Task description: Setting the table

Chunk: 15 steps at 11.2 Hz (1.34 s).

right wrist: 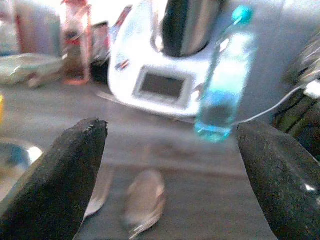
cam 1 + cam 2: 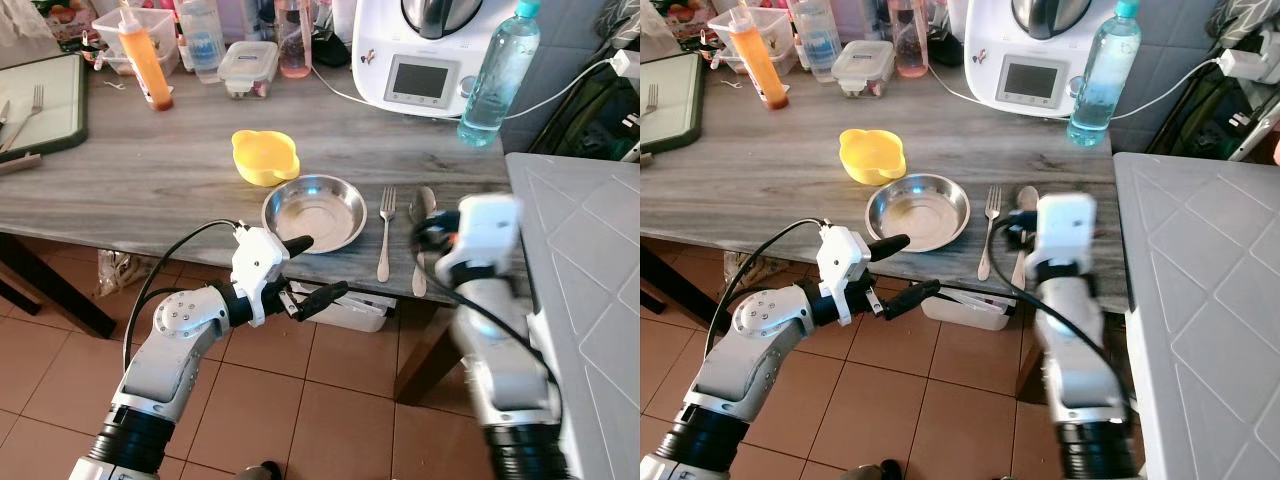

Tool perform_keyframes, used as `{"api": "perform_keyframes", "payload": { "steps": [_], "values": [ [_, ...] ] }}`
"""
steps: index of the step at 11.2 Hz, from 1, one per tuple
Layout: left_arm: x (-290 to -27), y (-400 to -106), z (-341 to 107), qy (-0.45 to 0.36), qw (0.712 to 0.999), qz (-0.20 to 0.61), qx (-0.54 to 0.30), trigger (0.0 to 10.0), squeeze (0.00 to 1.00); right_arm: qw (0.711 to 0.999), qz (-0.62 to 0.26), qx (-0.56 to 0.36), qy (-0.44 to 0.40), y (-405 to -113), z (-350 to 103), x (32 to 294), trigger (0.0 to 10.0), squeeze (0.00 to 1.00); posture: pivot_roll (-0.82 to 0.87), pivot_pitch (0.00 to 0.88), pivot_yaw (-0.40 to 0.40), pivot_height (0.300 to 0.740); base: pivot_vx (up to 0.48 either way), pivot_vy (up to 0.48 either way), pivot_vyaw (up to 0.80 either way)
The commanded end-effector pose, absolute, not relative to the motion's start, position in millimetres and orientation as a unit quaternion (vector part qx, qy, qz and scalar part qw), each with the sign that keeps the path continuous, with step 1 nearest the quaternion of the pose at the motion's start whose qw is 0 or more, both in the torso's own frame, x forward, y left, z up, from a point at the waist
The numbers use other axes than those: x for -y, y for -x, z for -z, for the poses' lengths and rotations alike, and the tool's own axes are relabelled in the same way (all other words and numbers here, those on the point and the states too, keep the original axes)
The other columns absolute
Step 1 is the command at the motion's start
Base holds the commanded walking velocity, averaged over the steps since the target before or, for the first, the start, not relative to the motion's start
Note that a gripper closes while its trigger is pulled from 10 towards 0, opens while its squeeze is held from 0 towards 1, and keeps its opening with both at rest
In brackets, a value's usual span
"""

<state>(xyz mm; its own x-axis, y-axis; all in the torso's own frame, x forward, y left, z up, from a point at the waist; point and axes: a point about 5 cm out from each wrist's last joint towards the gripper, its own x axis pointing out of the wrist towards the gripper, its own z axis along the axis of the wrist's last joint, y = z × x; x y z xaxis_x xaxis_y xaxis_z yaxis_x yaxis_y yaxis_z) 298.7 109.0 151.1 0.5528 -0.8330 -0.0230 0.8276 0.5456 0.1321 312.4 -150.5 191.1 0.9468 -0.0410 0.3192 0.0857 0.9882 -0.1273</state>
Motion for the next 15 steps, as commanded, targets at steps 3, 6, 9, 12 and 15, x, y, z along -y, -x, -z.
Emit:
{"api": "perform_keyframes", "payload": {
  "steps": [3, 6, 9, 12, 15],
  "values": [
    [-107, -300, -151, -0.068, 0.880, 0.469, 0.025, 10.0, 0.00, 0.984, 0.063, 0.152, 0.062, -307, -192, 167, 10.0, 1.00, 0.12, 0.128, 0.025, 0.740, 0.000, 0.000, 0.00],
    [-106, -298, -150, -0.065, 0.880, 0.470, 0.026, 10.0, 0.00, 0.999, 0.023, 0.047, 0.007, -312, -160, 155, 10.0, 0.83, 0.12, 0.135, 0.021, 0.740, 0.000, 0.000, 0.00],
    [-107, -297, -149, -0.067, 0.880, 0.469, 0.023, 10.0, 0.00, 0.998, 0.053, -0.024, -0.007, -324, -143, 151, 10.0, 0.00, 0.12, 0.144, 0.019, 0.740, 0.000, 0.000, 0.00],
    [-107, -295, -148, -0.067, 0.880, 0.470, 0.019, 10.0, 0.00, 0.998, 0.044, -0.046, -0.027, -332, -139, 144, 9.8, 0.00, 0.13, 0.150, 0.018, 0.740, 0.000, 0.000, 0.00],
    [-108, -294, -147, -0.068, 0.880, 0.470, 0.016, 10.0, 0.00, 0.996, 0.034, -0.072, -0.037, -336, -132, 132, 1.5, 0.00, 0.13, 0.159, 0.019, 0.740, 0.000, 0.000, 0.00]
  ]
}}
